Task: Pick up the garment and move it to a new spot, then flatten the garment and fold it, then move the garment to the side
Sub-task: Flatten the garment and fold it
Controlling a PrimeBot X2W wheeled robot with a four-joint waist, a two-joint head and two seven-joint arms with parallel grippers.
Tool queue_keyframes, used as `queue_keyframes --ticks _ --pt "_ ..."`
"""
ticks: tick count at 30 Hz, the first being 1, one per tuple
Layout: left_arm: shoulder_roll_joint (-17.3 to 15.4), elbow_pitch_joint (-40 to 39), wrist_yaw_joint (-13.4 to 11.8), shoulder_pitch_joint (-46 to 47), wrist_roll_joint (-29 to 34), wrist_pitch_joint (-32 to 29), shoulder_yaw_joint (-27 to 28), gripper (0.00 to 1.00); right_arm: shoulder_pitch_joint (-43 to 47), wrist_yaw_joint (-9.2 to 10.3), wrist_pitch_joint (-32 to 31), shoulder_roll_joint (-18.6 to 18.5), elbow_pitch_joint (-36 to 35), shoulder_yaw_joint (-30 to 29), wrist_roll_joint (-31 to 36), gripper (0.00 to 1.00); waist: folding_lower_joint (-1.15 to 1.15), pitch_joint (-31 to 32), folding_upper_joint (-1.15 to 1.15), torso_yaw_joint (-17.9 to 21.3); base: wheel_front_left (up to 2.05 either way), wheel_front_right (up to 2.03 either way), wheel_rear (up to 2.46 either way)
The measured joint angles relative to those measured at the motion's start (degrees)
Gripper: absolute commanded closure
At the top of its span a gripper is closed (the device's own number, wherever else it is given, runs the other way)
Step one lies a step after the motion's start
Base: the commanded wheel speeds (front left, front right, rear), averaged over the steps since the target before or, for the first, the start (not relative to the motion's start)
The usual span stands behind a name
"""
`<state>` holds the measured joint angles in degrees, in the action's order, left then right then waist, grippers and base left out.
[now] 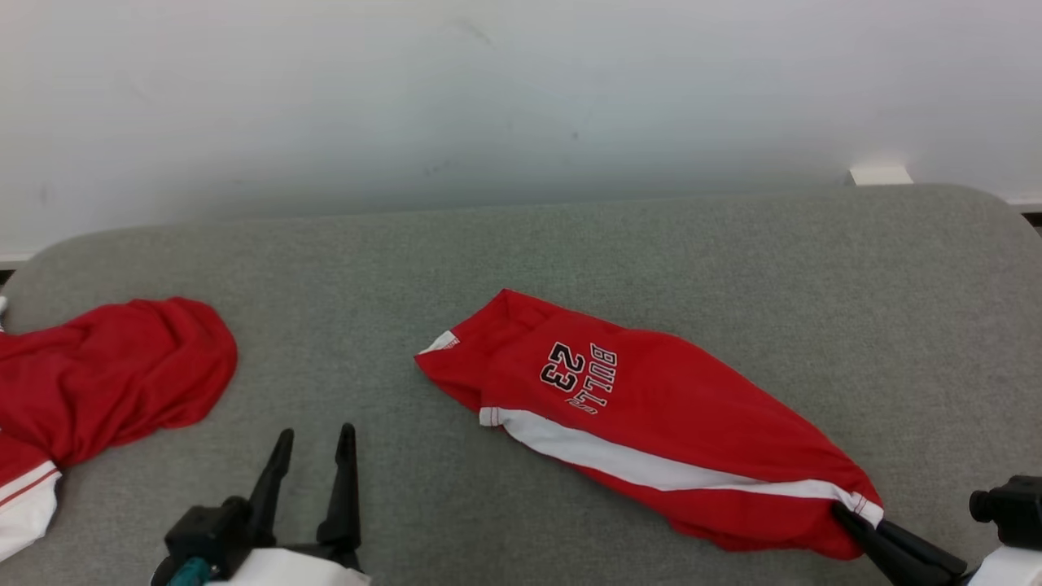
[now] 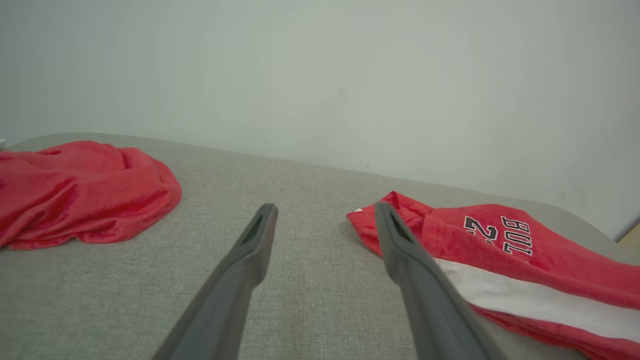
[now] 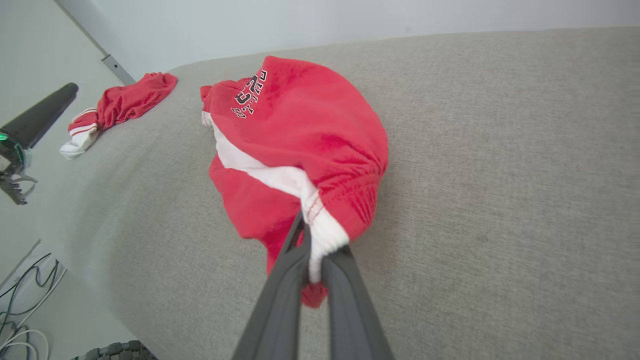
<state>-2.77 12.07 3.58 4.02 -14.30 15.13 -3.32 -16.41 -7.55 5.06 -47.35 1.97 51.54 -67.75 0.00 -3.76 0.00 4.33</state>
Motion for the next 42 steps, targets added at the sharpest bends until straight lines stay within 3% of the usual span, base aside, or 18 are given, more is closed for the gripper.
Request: queue_keyframes --ticks 6,7,8,9,14,21,26,29,34,38,42 --pt "0.01 0.66 0.71 2.72 0.81 0.0 0.12 0.0 -6.0 0.0 1.09 -0.41 7.83 4.65 -3.34 1.0 0.0 -3.32 0.0 0.54 0.0 0.0 0.0" --pt "0.01 0.81 1.01 3.03 1.02 0.0 0.13 0.0 -6.74 0.0 1.65 -0.2 9.12 5.36 -3.79 0.91 0.0 -3.62 0.0 0.45 0.0 0.0 0.0" --pt "0.01 0.99 1.03 3.21 1.23 0.0 0.11 0.0 -7.32 0.0 2.38 0.19 10.21 5.86 -4.47 0.53 0.0 -3.76 0.0 0.26 0.0 0.0 0.0" --pt "0.01 1.18 1.18 3.31 1.25 0.0 0.04 0.0 -7.76 0.0 3.16 0.49 10.93 6.44 -5.12 0.0 0.0 -3.75 0.0 0.07 0.0 0.0 0.0" --pt "0.01 2.03 1.18 3.26 1.64 0.0 -0.51 0.0 -8.72 0.0 5.88 0.67 13.06 8.92 -8.33 0.0 0.0 -2.3 0.0 -0.27 0.0 0.0 0.0" --pt "0.0 2.24 0.82 1.61 0.51 0.0 -0.31 0.0 -6.61 0.0 7.45 -3.34 14.6 10.44 -11.47 0.0 0.0 1.55 0.0 -0.31 0.0 0.0 0.0" --pt "0.01 1.36 0.38 0.69 -0.11 0.0 0.31 0.0 -6.19 0.0 9.76 -4.36 12.49 4.79 -9.36 0.0 0.0 3.62 0.0 0.39 0.0 0.0 0.0" --pt "0.0 0.49 -0.1 0.43 -0.48 0.0 0.62 0.0 -5.75 0.0 9.99 -0.42 12.29 -7.94 -2.71 0.0 0.0 4.05 0.0 1.03 0.0 0.0 0.0" --pt "-0.01 -0.08 -0.18 0.27 -0.89 0.0 -0.23 0.0 2.19 0.0 10.1 11.82 7.69 -25.83 11.43 0.0 0.0 4.42 0.0 1.53 0.0 0.0 0.0" --pt "-0.01 -0.34 -0.57 0.41 -1.33 0.0 -1.1 0.0 7.73 0.0 10.12 20.05 3.76 -33.14 19.8 0.0 0.0 4.42 0.0 1.93 0.0 0.0 0.0" --pt "0.0 -0.46 -0.6 0.67 -1.41 0.0 -1.54 0.0 11.32 0.0 10.12 25.7 2.55 -37.89 25.9 0.0 0.0 4.22 0.0 2.67 0.0 0.0 0.0"
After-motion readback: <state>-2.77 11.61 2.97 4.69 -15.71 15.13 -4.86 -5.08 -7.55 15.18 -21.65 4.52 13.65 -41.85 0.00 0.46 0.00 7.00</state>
